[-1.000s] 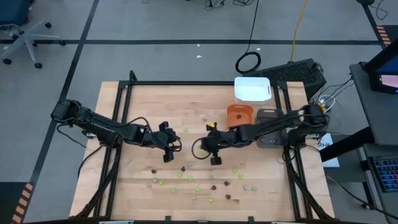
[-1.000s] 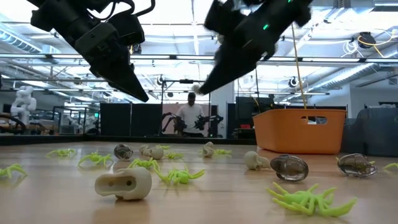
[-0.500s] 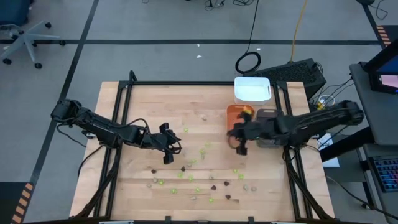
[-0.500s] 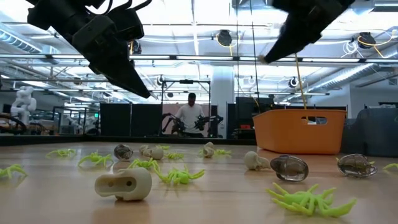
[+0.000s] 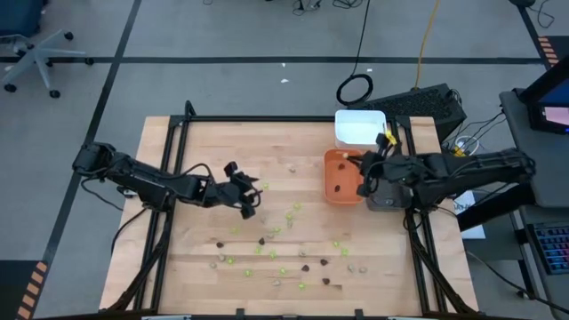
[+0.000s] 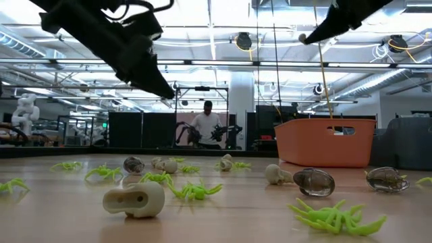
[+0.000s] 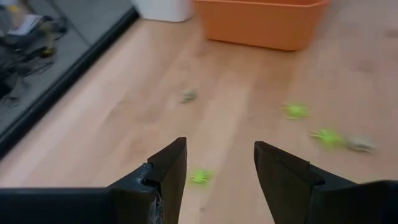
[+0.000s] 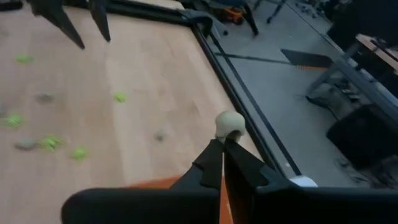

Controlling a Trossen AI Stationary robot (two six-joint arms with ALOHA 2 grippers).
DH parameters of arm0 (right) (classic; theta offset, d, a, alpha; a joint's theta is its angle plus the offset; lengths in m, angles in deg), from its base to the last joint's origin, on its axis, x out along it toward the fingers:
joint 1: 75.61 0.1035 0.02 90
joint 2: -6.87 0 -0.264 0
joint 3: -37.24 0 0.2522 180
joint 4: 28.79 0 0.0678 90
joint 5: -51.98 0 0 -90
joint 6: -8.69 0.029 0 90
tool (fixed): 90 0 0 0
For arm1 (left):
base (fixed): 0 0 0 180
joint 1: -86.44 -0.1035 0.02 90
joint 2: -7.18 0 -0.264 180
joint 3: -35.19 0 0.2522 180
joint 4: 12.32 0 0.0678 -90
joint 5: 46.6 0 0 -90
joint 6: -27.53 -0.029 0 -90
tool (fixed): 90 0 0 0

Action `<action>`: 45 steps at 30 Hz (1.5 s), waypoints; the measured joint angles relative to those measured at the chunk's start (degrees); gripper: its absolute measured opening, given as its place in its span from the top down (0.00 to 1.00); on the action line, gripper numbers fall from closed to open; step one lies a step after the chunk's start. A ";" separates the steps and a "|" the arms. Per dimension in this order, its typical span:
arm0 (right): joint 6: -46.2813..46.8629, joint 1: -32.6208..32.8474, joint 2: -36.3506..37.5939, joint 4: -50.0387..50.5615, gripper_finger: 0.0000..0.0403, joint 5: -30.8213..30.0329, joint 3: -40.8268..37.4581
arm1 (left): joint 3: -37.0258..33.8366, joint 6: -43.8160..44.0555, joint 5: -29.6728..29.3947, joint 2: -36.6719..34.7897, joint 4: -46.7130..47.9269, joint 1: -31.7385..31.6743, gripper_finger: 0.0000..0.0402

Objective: Sort Halloween decoration
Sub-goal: Put the white skull toy into the black bin

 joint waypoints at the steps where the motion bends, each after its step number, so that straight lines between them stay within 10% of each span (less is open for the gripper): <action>1: 0.39 -0.68 0.40 1.10 1.00 0.04 0.00 | 0.00 0.02 -0.13 0.00 0.03 -0.63 0.52; 18: 38.05 -3.70 2.45 40.06 1.00 7.03 -0.36 | 0.00 0.56 -0.05 0.00 -0.83 -5.20 0.52; 28: 45.12 -3.80 2.35 38.31 1.00 18.58 -12.12 | 0.00 10.25 11.64 0.00 -0.17 -3.97 0.52; 45: 50.30 -3.80 2.04 37.75 1.00 18.40 -13.35 | 0.33 3.14 6.04 0.00 -12.83 0.03 0.52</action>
